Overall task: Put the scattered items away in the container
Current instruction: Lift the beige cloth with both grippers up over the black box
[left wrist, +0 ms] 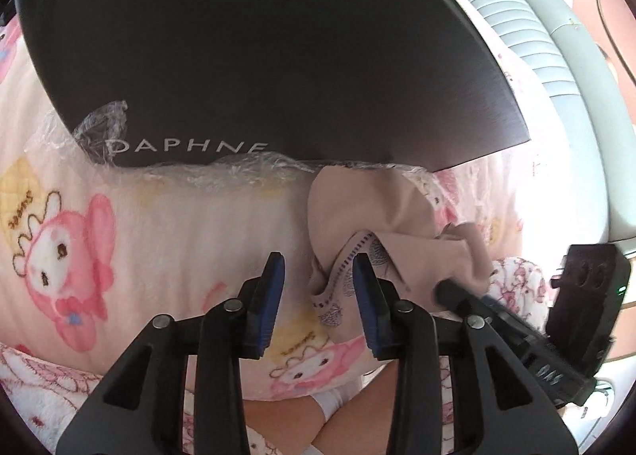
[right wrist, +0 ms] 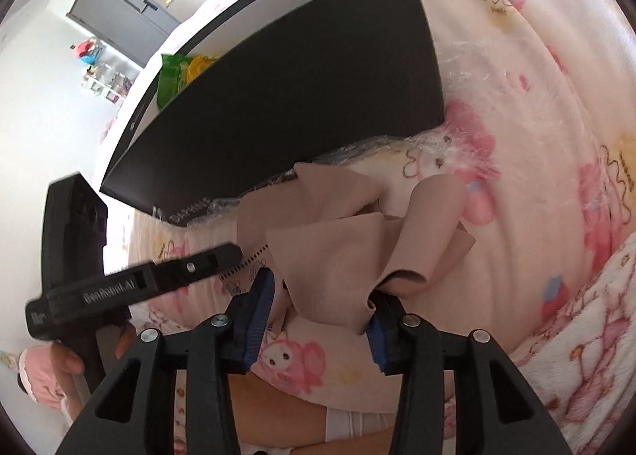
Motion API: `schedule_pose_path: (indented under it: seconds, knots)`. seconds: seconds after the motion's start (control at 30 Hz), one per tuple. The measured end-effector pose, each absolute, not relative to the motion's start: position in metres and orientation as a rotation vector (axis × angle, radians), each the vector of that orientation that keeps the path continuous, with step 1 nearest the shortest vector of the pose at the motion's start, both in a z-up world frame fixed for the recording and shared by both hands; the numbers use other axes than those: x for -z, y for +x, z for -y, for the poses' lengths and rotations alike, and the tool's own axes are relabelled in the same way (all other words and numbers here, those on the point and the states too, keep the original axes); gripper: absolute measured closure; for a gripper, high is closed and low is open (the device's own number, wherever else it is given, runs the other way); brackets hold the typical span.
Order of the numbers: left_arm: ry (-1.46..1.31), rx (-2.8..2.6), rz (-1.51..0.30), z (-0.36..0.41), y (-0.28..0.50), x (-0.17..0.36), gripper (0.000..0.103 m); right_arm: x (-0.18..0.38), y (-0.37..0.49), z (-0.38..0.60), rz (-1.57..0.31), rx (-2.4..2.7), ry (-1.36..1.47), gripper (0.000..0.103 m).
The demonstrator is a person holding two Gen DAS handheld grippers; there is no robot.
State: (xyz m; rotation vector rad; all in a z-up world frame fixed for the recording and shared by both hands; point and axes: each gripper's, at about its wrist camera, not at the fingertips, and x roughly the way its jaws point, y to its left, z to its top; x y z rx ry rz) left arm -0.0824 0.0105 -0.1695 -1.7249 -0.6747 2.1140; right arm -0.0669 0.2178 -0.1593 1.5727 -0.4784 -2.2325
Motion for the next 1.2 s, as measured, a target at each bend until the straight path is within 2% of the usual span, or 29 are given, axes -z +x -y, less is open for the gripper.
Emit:
schedule_pose_path:
  seconds: [0.07,0.2,0.37,0.43,0.47,0.5,0.53,0.57,0.63,0.73,0.8,0.9,0.93,1.0,1.1,1.13,1.17,1.2]
  knots:
    - [-1.772,-2.174,0.648,-0.009,-0.084,0.172,0.068,0.153,-0.066,-0.222,0.471,2.274,1.553,0.064]
    - [-1.745,-2.209,0.711,0.001,-0.081,0.169,0.069,0.155,-0.064,-0.224,0.407,2.328,1.587,0.064]
    - [-1.752,-2.012,0.721,-0.019,-0.076,0.182,0.062,0.154,-0.070,-0.234,0.505,2.341,1.530,0.064]
    - [-1.791,-1.973,0.702,-0.028,-0.076,0.191,0.064,0.163,-0.073,-0.228,0.439,2.302,1.557,0.070]
    - [-1.798,-1.976,0.681,-0.030,-0.076,0.191,0.067,0.169,-0.073,-0.225,0.412,2.271,1.600,0.084]
    - [-1.793,-1.980,0.652,-0.033,-0.075,0.189,0.075,0.180,-0.073,-0.219,0.401,2.218,1.669,0.089]
    - [-1.788,-1.988,0.633,-0.034,-0.073,0.186,0.093,0.187,-0.071,-0.217,0.418,2.177,1.694,0.089]
    - [-1.781,-2.016,0.614,-0.033,-0.071,0.183,0.097,0.190,-0.067,-0.216,0.439,2.147,1.692,0.091]
    - [-1.751,-2.099,0.598,-0.025,-0.066,0.174,0.101,0.183,-0.059,-0.215,0.444,2.142,1.648,0.092]
    - [-1.711,-2.286,0.565,-0.004,-0.058,0.156,0.101,0.152,-0.053,-0.220,0.468,2.191,1.496,0.094]
    - [-1.667,-2.351,0.613,0.010,-0.053,0.146,0.101,0.128,-0.050,-0.225,0.481,2.249,1.392,0.094]
    - [-1.643,-2.332,0.693,0.023,-0.050,0.144,0.096,0.110,-0.051,-0.230,0.487,2.308,1.326,0.094]
    - [-1.649,-2.296,0.707,0.022,-0.049,0.146,0.092,0.111,-0.054,-0.228,0.477,2.299,1.353,0.094]
    - [-1.662,-2.249,0.675,0.014,-0.047,0.151,0.087,0.119,-0.058,-0.228,0.451,2.303,1.410,0.094]
    - [-1.693,-2.184,0.575,-0.006,-0.044,0.159,0.076,0.140,-0.064,-0.232,0.467,2.308,1.528,0.094]
    - [-1.715,-2.155,0.580,-0.010,-0.043,0.164,0.066,0.146,-0.065,-0.234,0.486,2.307,1.556,0.094]
    - [-1.738,-2.129,0.599,-0.011,-0.043,0.170,0.060,0.150,-0.067,-0.235,0.502,2.303,1.569,0.094]
    - [-1.764,-2.102,0.626,-0.010,-0.043,0.176,0.060,0.151,-0.068,-0.238,0.516,2.307,1.564,0.094]
